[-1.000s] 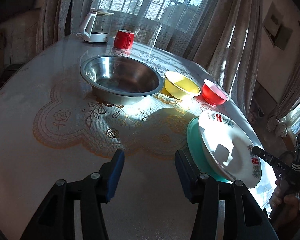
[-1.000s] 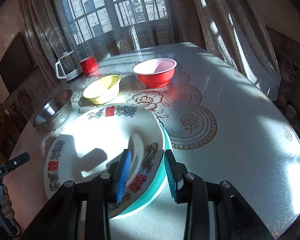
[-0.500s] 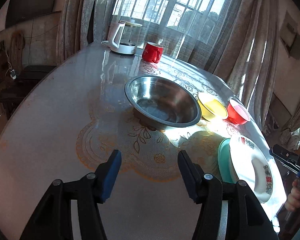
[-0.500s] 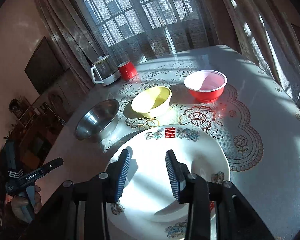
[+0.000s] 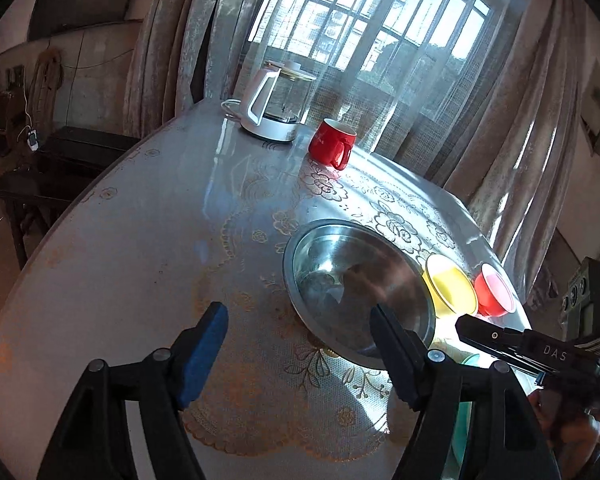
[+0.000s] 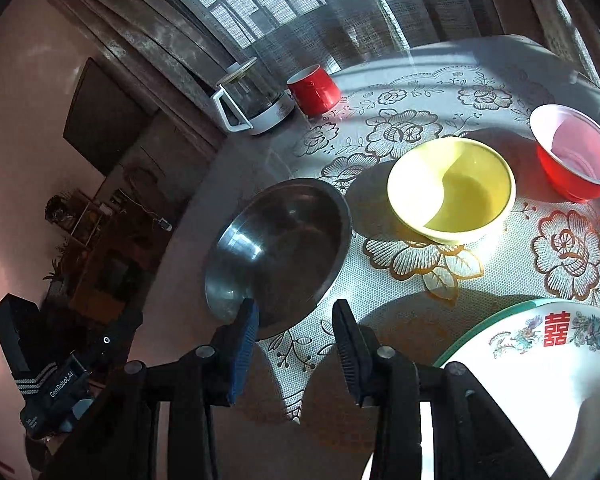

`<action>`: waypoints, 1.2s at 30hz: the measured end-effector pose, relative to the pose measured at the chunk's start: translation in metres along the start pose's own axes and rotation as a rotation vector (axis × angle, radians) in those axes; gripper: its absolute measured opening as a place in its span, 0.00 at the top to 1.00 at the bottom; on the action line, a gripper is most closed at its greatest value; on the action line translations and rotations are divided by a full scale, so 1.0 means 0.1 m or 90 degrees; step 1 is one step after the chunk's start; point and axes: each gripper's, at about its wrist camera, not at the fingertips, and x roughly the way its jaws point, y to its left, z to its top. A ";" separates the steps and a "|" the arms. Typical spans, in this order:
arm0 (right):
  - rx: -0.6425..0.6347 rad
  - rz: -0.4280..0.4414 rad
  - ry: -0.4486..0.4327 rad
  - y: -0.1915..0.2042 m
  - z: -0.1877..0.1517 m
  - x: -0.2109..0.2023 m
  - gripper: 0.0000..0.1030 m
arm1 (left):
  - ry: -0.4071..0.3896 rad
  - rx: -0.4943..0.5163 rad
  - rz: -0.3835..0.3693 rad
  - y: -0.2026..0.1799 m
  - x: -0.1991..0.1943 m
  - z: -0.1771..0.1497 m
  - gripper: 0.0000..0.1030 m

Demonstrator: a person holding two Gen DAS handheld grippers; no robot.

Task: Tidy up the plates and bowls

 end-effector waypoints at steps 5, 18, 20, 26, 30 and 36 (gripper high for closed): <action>0.021 -0.042 0.018 -0.06 0.16 0.31 0.62 | 0.032 0.007 0.010 0.00 0.37 0.09 0.45; -0.080 -0.079 0.037 0.03 0.02 0.41 0.79 | 0.068 -0.008 -0.060 0.04 0.42 -0.06 0.82; -0.093 -0.061 0.038 0.08 -0.07 0.28 0.78 | 0.069 0.001 -0.062 0.04 0.25 -0.16 0.82; -0.145 -0.033 0.042 0.27 -0.50 -0.05 0.78 | 0.067 0.029 -0.060 0.08 -0.26 -0.60 0.82; -0.183 -0.018 0.059 0.40 -0.84 -0.19 0.77 | 0.061 0.045 -0.044 0.13 -0.53 -0.87 0.82; -0.217 -0.014 0.093 0.50 -1.20 -0.18 0.75 | 0.061 0.052 -0.007 0.24 -0.75 -1.14 0.82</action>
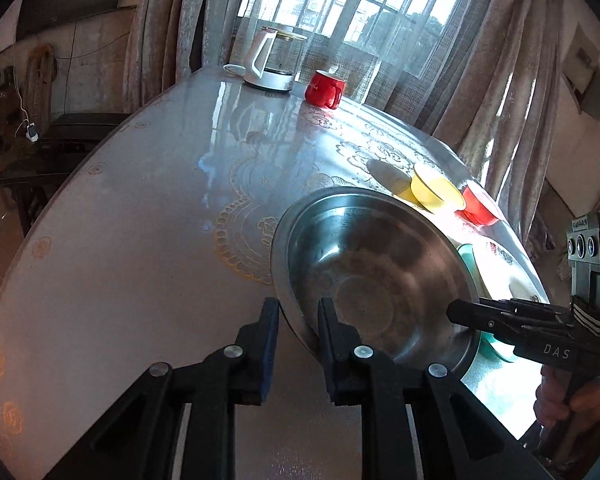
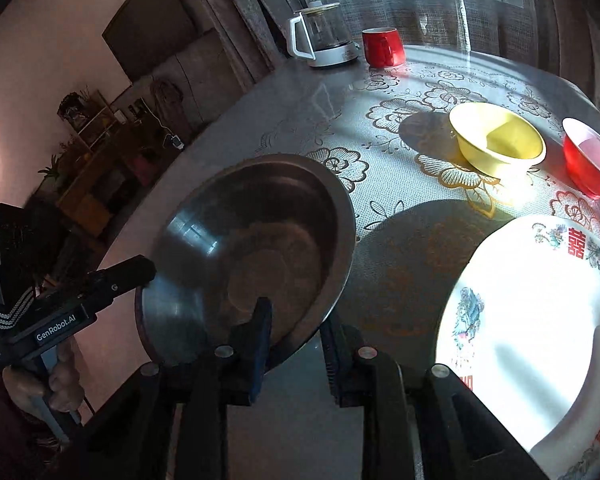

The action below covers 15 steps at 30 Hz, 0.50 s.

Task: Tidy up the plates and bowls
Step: 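Lift the steel bowl, set it down and open the left tool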

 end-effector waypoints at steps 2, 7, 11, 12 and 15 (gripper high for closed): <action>-0.013 -0.002 0.011 0.05 -0.06 0.03 0.73 | 0.001 -0.009 0.007 0.04 -0.03 -0.05 0.82; -0.027 -0.017 0.018 0.08 -0.18 -0.04 0.63 | -0.024 -0.009 0.017 0.09 -0.24 -0.07 0.60; -0.053 -0.028 -0.018 0.06 -0.22 -0.29 0.58 | -0.051 -0.007 0.024 0.09 -0.44 0.00 0.60; -0.057 -0.033 -0.025 0.05 -0.23 -0.36 0.56 | -0.056 -0.003 0.028 0.06 -0.47 0.03 0.60; -0.044 -0.033 -0.059 -0.09 -0.22 -0.59 0.56 | -0.059 0.004 0.020 -0.06 -0.52 0.16 0.60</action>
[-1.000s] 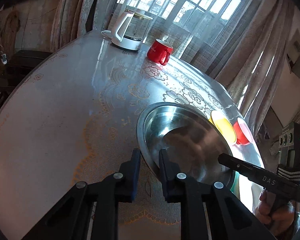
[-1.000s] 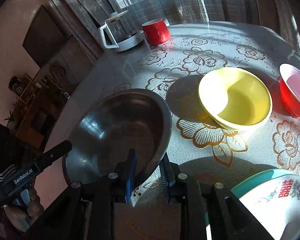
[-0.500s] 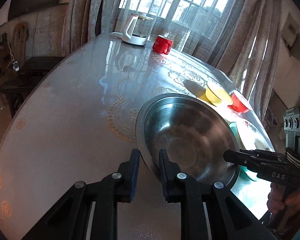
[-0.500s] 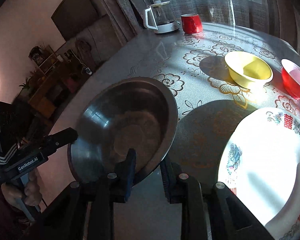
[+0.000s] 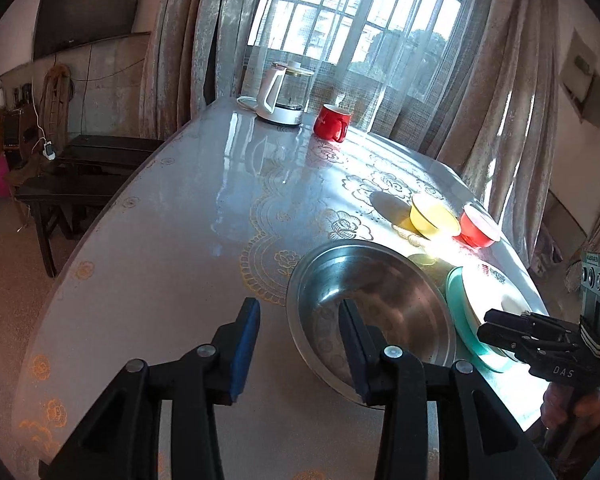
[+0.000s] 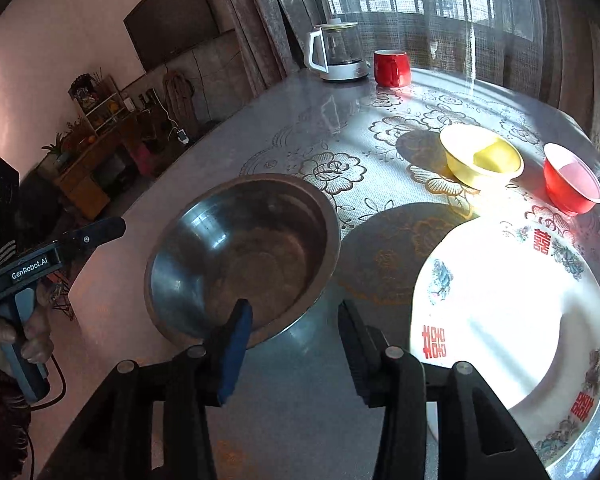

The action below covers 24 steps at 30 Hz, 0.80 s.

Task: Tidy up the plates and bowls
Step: 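Lift the steel bowl, set it down and open the left tool, then grasp the yellow bowl rim with the left tool and lift it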

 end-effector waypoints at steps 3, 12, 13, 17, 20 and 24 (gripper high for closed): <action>0.042 -0.011 -0.031 -0.22 0.07 -0.20 0.56 | 0.012 0.013 -0.028 -0.19 0.06 0.19 0.61; 0.269 -0.056 -0.064 -1.38 0.56 -0.11 0.65 | 0.089 0.031 -0.130 -0.95 0.82 0.97 0.68; 0.285 -0.063 -0.062 -1.50 0.62 -0.08 0.65 | 0.103 0.030 -0.142 -1.02 0.96 1.07 0.68; 0.323 -0.082 -0.051 -1.85 0.87 0.16 0.65 | 0.150 0.055 -0.143 -1.33 1.61 1.44 0.70; 0.349 -0.081 -0.030 -2.07 1.02 0.39 0.65 | 0.197 0.066 -0.142 -1.48 2.10 1.62 0.71; 0.393 -0.073 0.000 -2.30 1.11 0.66 0.65 | 0.252 0.041 -0.151 -1.61 2.56 1.72 0.73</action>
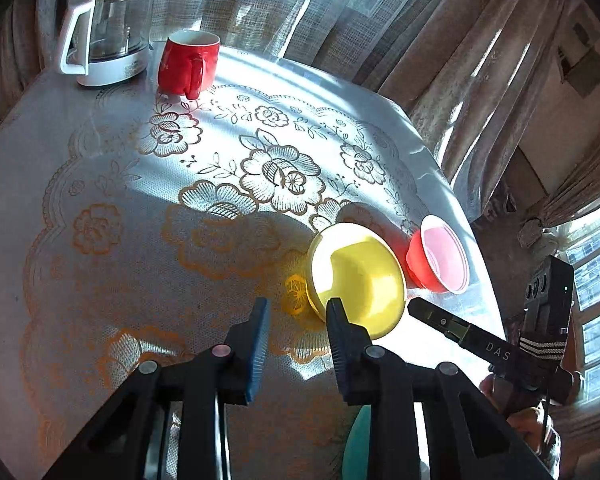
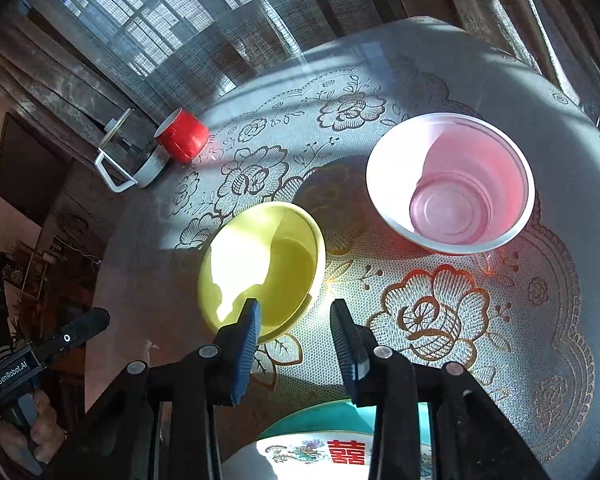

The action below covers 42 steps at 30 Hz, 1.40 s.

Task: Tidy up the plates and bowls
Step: 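Grasp the yellow bowl rim with the left tool and lift it, then lower the yellow bowl into the steel bowl and open the left tool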

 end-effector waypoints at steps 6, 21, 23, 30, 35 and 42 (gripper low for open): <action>0.028 -0.004 0.033 -0.11 0.08 0.19 0.69 | 0.057 -0.003 0.006 -0.06 0.54 0.11 0.73; -0.099 0.065 0.009 0.43 -0.32 -0.16 0.86 | -0.025 0.035 0.012 -0.13 -0.42 -0.48 0.89; -0.130 0.088 0.000 0.60 -0.48 -0.32 0.86 | -0.059 0.040 0.027 -0.14 -0.75 -0.68 0.89; -0.213 0.158 0.003 1.15 -1.18 -0.72 0.86 | -0.155 0.039 0.064 0.02 -1.67 -1.60 0.89; -0.262 0.158 0.038 1.39 -1.73 -0.69 0.86 | -0.156 0.002 0.086 0.36 -1.78 -2.12 0.89; -0.272 0.126 0.083 1.49 -2.15 -0.46 0.86 | -0.139 -0.042 0.090 0.67 -1.63 -2.45 0.89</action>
